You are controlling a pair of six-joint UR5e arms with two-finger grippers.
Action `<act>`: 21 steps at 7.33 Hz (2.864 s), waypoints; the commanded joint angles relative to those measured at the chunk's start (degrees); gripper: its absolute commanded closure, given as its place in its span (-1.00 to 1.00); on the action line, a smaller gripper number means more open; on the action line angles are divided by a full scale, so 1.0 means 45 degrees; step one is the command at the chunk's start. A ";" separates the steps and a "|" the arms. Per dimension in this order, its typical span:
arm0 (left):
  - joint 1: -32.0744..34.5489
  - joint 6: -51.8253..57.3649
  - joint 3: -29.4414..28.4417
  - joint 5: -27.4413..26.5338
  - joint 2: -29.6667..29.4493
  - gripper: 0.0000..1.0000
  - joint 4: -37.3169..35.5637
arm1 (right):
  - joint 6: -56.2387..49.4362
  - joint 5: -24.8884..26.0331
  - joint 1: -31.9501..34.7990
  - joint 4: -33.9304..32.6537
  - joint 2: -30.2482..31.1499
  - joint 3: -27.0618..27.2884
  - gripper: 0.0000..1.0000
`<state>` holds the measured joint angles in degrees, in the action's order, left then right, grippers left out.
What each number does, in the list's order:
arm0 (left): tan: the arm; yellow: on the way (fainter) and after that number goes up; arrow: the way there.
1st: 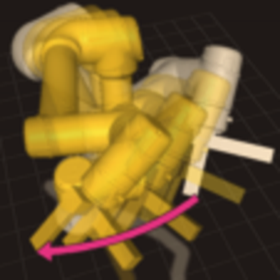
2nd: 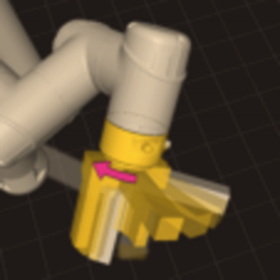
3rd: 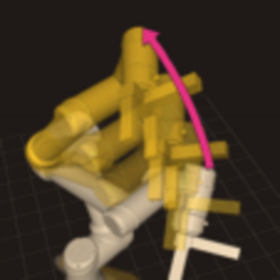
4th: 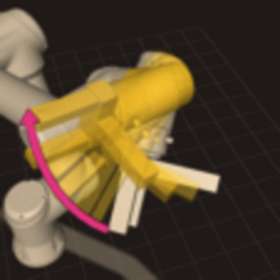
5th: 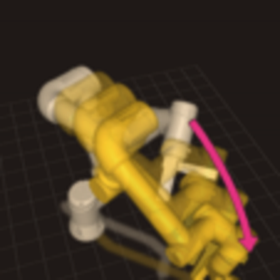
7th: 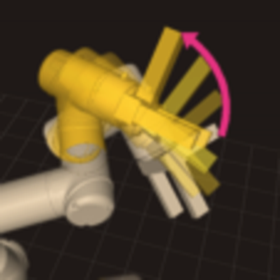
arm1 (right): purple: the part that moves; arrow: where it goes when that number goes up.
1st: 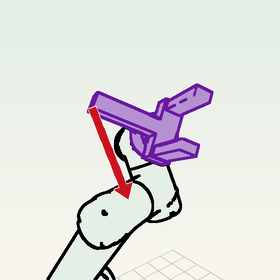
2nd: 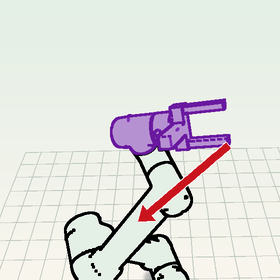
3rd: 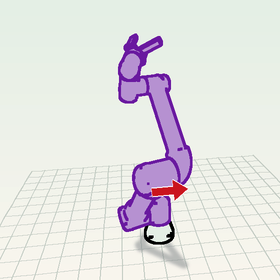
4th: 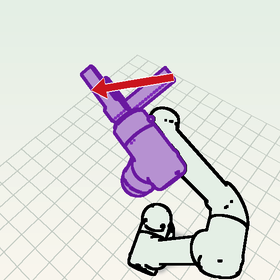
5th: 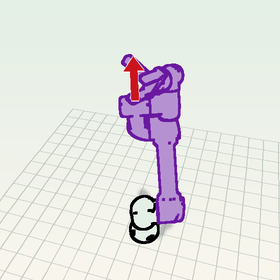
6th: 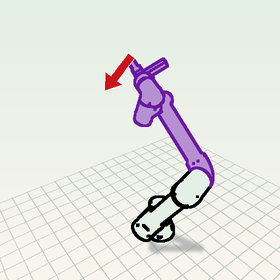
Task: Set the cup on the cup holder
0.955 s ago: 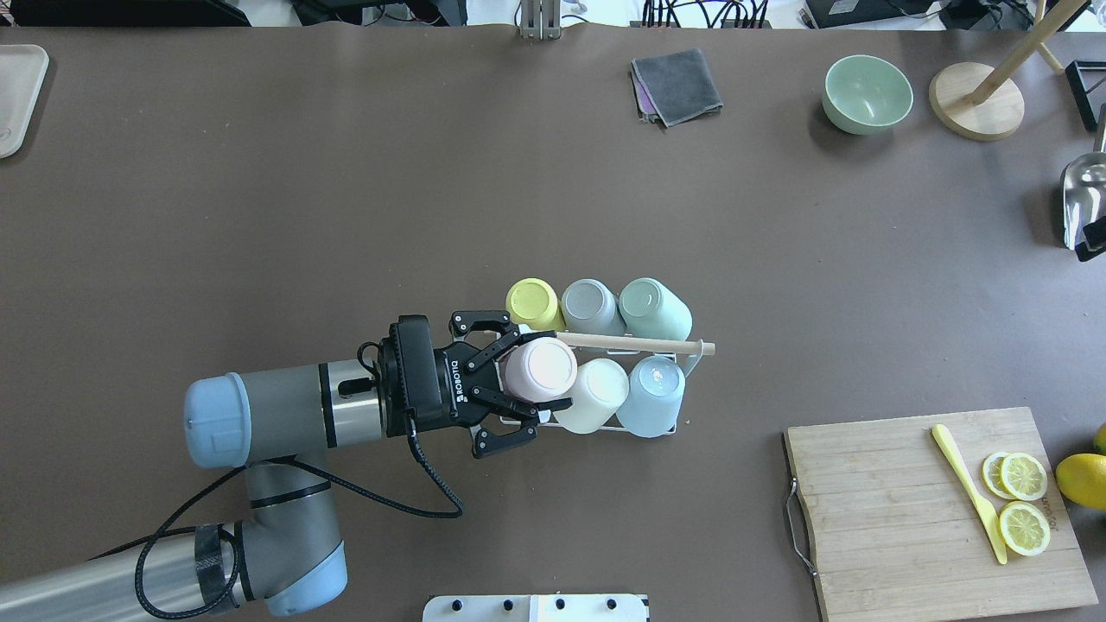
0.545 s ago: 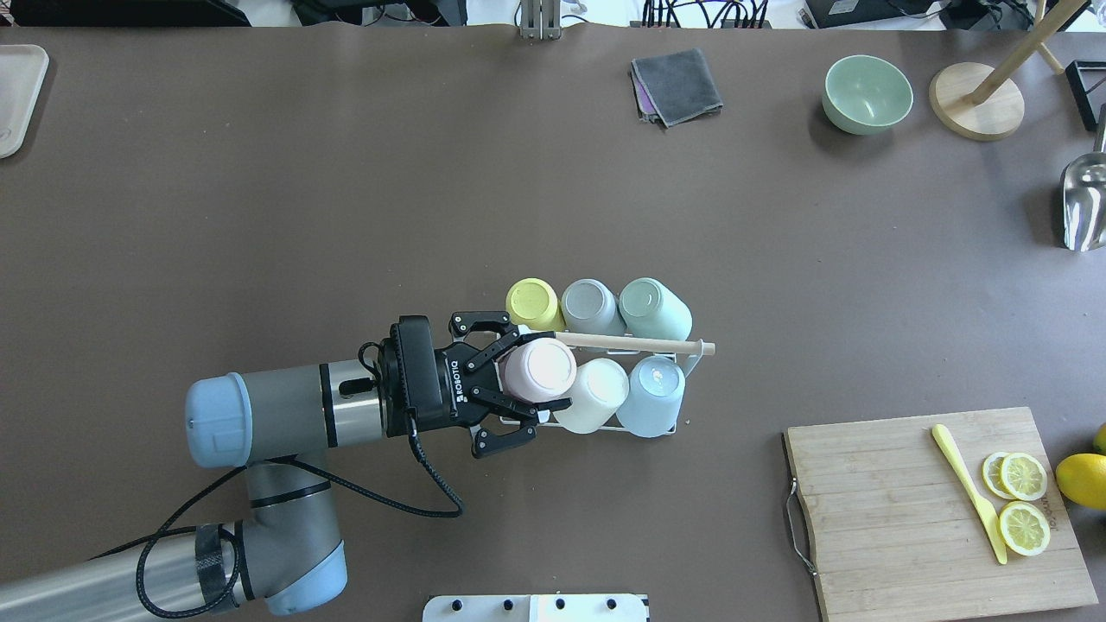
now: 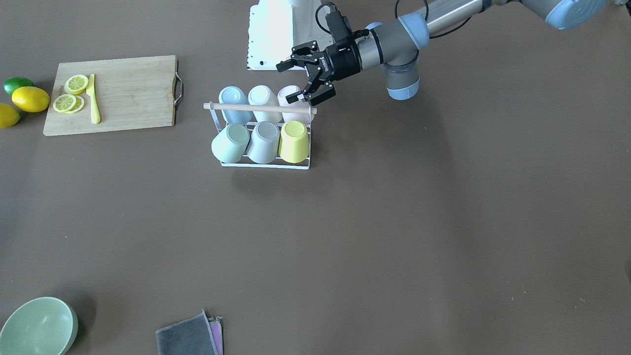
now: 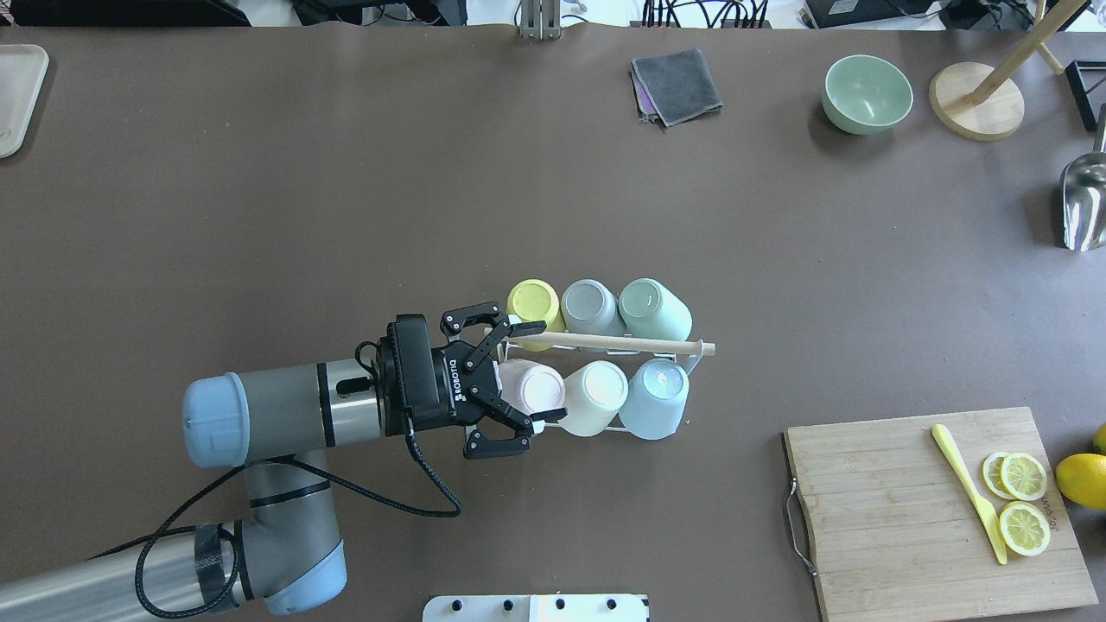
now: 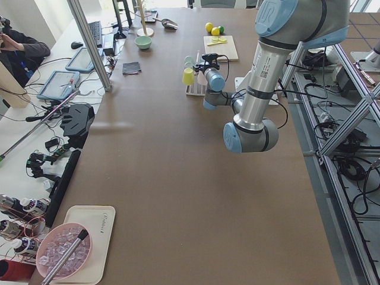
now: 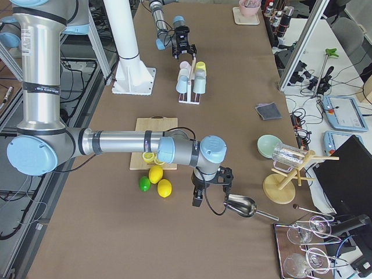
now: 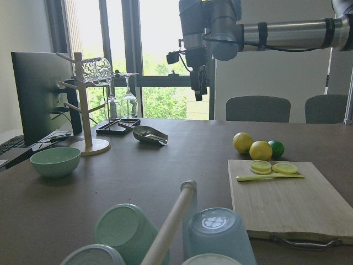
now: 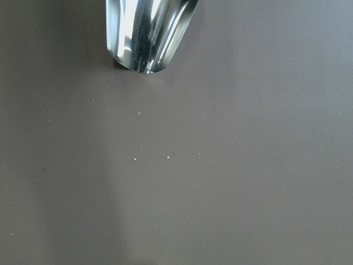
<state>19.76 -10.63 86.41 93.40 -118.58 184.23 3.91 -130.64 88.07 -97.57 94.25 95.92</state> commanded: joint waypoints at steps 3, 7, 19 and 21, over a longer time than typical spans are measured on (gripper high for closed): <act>0.0527 -0.0001 0.1358 -0.0032 0.0703 -0.97 -0.1069 | -0.3030 -0.0441 0.0818 -0.0017 0.0307 -0.0263 -1.00; 0.2555 0.0038 0.3745 0.0066 0.1721 -0.97 -0.7389 | -0.3036 -0.0538 0.0917 -0.0095 0.0365 -0.0164 -1.00; 0.5274 -0.1469 0.3123 -0.1129 0.1934 -0.97 -1.8793 | -0.3974 -0.0421 0.1445 -0.1562 -0.0045 0.0168 -1.00; 0.7607 -0.1661 0.2636 0.3534 0.1937 -0.97 -1.9664 | -0.3857 -0.0382 0.1289 -0.1092 -0.0026 0.0148 -1.00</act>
<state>47.78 -16.76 99.49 96.50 -109.91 98.49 -13.73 -132.46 94.16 -103.31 94.11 96.65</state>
